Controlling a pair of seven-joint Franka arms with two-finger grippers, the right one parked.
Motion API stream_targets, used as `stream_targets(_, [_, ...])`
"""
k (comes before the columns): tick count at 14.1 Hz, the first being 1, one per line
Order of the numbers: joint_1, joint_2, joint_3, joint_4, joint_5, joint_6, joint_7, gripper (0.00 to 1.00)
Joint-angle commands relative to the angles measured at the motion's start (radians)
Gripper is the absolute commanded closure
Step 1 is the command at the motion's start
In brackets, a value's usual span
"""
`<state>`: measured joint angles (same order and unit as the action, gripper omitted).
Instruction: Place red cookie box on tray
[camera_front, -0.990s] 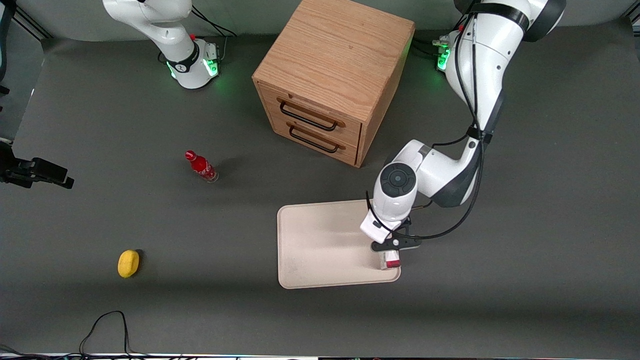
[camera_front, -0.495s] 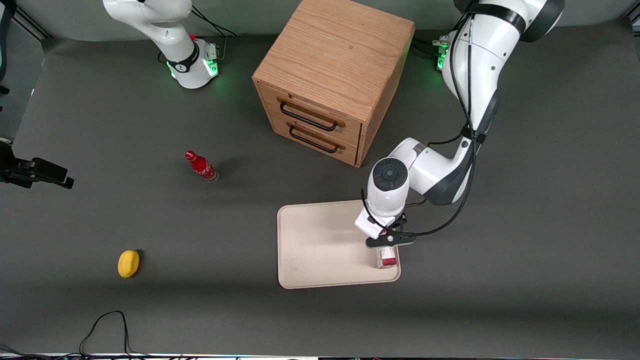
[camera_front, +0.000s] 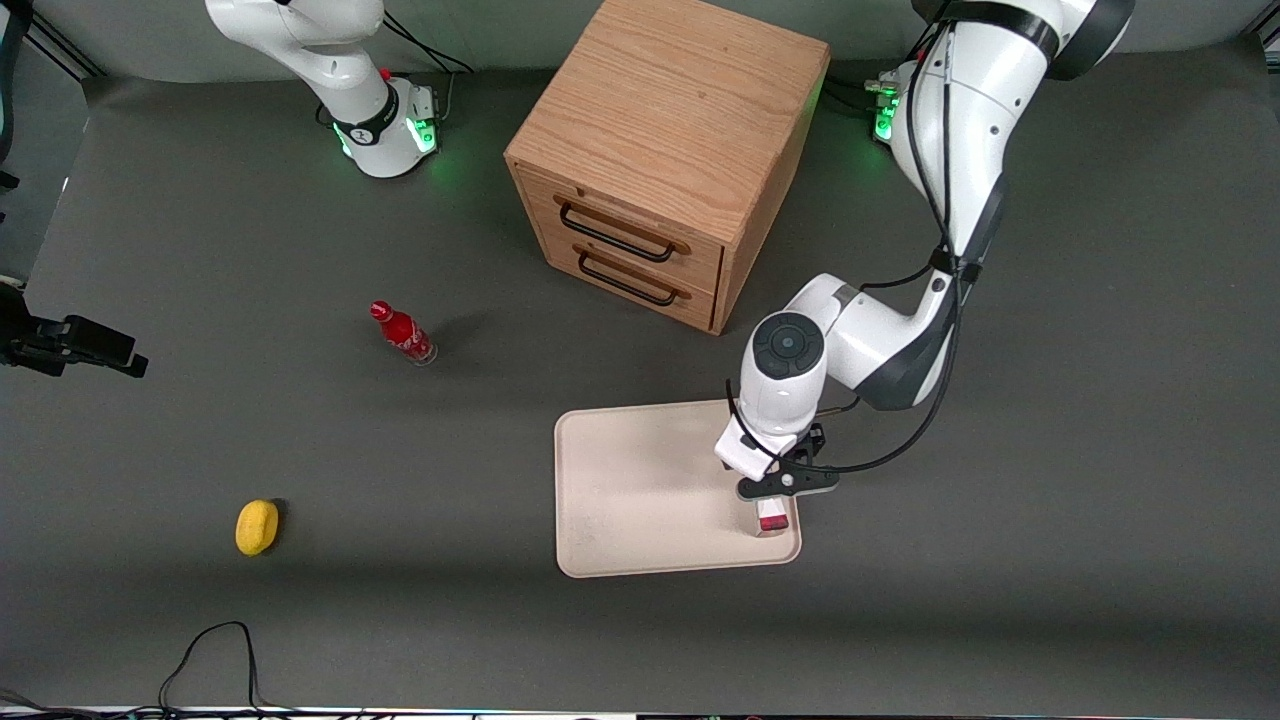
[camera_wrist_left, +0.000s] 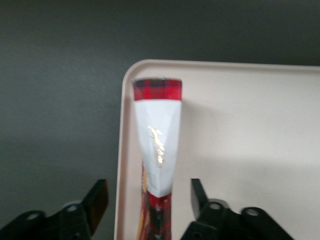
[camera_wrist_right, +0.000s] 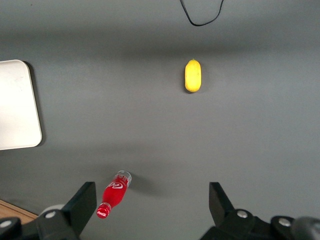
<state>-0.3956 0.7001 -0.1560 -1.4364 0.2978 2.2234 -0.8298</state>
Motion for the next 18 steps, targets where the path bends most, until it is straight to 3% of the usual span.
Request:
stream_targets(1, [0.055, -0.161, -0.002, -0.024, 0.003, -0.181, 0.027, 0.0])
stream_targets(2, [0.073, -0.213, -0.002, -0.027, -0.014, -0.25, 0.097, 0.0])
stream_targets(5, [0.135, -0.353, 0.035, -0.033, -0.188, -0.437, 0.34, 0.0])
stream_targets(6, [0.145, -0.397, 0.053, -0.044, -0.216, -0.496, 0.388, 0.0])
stream_targets(14, [0.3, -0.787, 0.058, -0.338, -0.236, -0.564, 0.531, 0.0])
stream_targets(18, [0.327, -0.893, 0.055, -0.398, -0.238, -0.571, 0.638, 0.0])
